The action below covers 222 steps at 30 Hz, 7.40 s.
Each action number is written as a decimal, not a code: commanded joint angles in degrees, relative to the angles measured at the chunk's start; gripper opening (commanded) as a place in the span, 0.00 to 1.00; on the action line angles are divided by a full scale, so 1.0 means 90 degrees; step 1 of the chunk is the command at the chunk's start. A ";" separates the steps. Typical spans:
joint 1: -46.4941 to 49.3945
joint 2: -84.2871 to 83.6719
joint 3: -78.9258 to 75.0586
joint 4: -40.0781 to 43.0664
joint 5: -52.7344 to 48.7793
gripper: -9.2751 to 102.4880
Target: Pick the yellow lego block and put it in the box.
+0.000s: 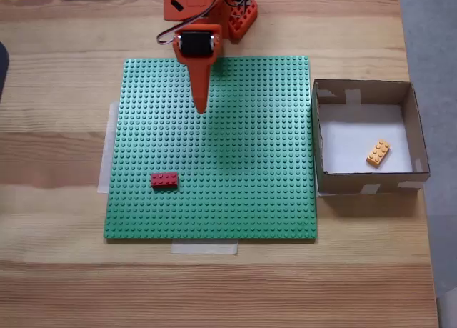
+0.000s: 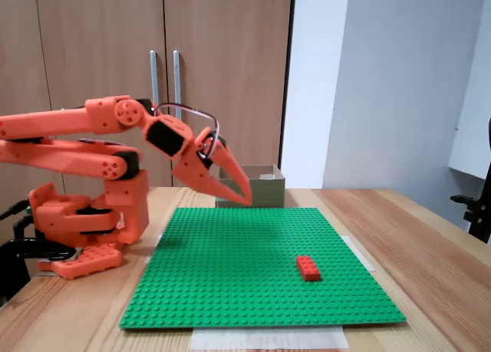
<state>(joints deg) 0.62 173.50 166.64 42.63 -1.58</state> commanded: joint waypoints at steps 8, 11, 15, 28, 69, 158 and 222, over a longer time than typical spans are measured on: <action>0.0049 0.0850 0.1270 -0.0225 -0.0137 0.07; 0.0059 0.1064 0.1475 -0.0225 -0.0166 0.07; 0.0088 0.1309 0.1660 -0.0068 -0.0166 0.07; 0.0098 0.1494 0.1748 0.0322 -0.0107 0.07; 0.0098 0.1494 0.1748 0.0322 -0.0117 0.07; 0.0098 0.1494 0.1748 0.0322 -0.0117 0.07; 0.0098 0.1494 0.1748 0.0322 -0.0117 0.07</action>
<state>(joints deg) 1.05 186.50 181.93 45.44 -2.99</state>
